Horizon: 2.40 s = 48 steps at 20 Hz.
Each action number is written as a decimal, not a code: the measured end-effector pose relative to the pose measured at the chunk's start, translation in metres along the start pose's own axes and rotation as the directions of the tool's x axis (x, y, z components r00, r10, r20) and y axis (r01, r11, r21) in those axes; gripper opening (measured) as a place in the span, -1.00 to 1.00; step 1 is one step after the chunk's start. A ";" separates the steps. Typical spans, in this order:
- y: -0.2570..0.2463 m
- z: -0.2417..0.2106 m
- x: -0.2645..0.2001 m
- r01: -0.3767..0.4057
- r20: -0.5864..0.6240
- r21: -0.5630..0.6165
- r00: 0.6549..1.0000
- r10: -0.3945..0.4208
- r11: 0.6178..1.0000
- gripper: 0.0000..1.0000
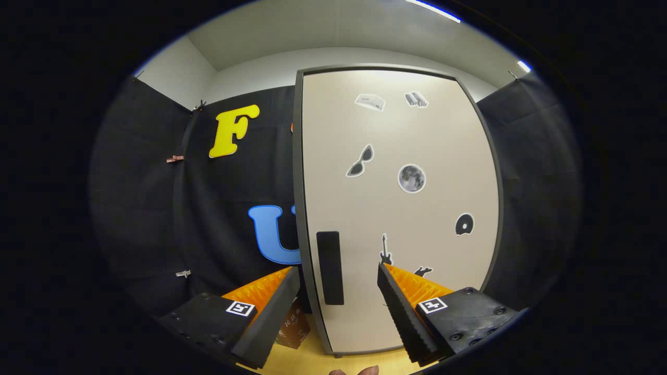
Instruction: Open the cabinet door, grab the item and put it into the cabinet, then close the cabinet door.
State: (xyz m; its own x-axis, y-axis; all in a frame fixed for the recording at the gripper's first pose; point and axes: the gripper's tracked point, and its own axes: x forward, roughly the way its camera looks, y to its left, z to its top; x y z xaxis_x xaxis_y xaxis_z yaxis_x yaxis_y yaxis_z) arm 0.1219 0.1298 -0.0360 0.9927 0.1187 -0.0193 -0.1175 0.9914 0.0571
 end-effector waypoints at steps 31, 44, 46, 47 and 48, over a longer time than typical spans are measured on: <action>0.003 -0.035 0.031 -0.102 -0.076 -0.031 0.992 0.100 0.994 -0.59; -0.052 -0.015 -0.061 -0.135 -0.098 0.008 0.986 0.135 0.991 -0.60; -0.063 -0.014 -0.070 -0.110 -0.106 0.014 0.988 0.111 0.994 -0.60; -0.069 -0.012 -0.075 -0.096 -0.107 0.013 0.990 0.096 0.995 -0.60; -0.077 -0.011 -0.079 -0.080 -0.110 0.013 0.991 0.081 0.997 -0.60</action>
State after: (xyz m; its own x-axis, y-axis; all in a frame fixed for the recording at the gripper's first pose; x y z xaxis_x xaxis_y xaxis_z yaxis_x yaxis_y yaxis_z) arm 0.0519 0.0448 -0.0502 0.9711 0.2038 -0.1242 -0.1961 0.9780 0.0710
